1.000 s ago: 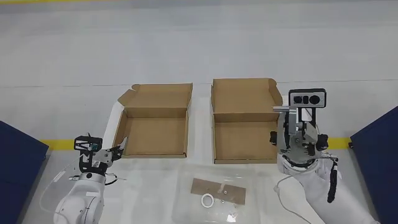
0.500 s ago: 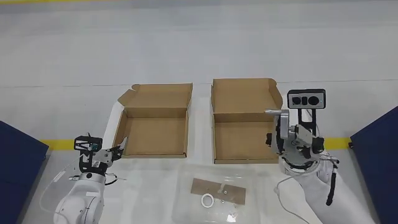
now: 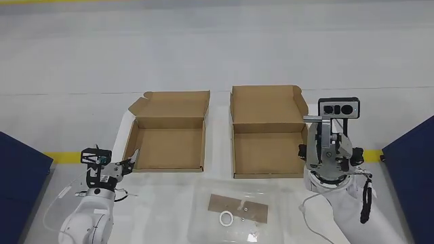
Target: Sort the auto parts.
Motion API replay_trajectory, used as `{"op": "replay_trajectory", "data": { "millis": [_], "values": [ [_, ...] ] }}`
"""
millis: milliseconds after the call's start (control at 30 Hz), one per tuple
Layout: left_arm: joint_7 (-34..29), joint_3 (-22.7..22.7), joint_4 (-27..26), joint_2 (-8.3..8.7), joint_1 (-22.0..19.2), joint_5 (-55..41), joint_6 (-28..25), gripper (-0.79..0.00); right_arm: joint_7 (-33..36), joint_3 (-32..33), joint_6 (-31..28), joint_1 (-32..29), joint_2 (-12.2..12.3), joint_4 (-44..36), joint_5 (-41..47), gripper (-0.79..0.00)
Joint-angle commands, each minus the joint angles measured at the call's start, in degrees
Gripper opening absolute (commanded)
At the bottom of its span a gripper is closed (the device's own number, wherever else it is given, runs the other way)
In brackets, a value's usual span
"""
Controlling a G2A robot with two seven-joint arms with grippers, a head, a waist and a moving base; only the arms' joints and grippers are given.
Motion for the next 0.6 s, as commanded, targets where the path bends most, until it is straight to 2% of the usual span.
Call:
{"op": "replay_trajectory", "data": {
  "millis": [0,300,567],
  "values": [
    [0.00,0.00,0.00,0.00,0.00,0.00,0.00,0.000,0.00,0.00,0.00,0.00,0.00,0.00,0.00,-0.785],
    [0.00,0.00,0.00,0.00,0.00,0.00,0.00,0.000,-1.67,1.50,1.79,-0.88,-0.19,-1.09,-3.08,-0.785],
    [0.00,0.00,0.00,0.00,0.00,0.00,0.00,0.000,0.14,5.06,4.66,-2.90,-0.44,-2.73,-5.77,-0.785]
  ]
}}
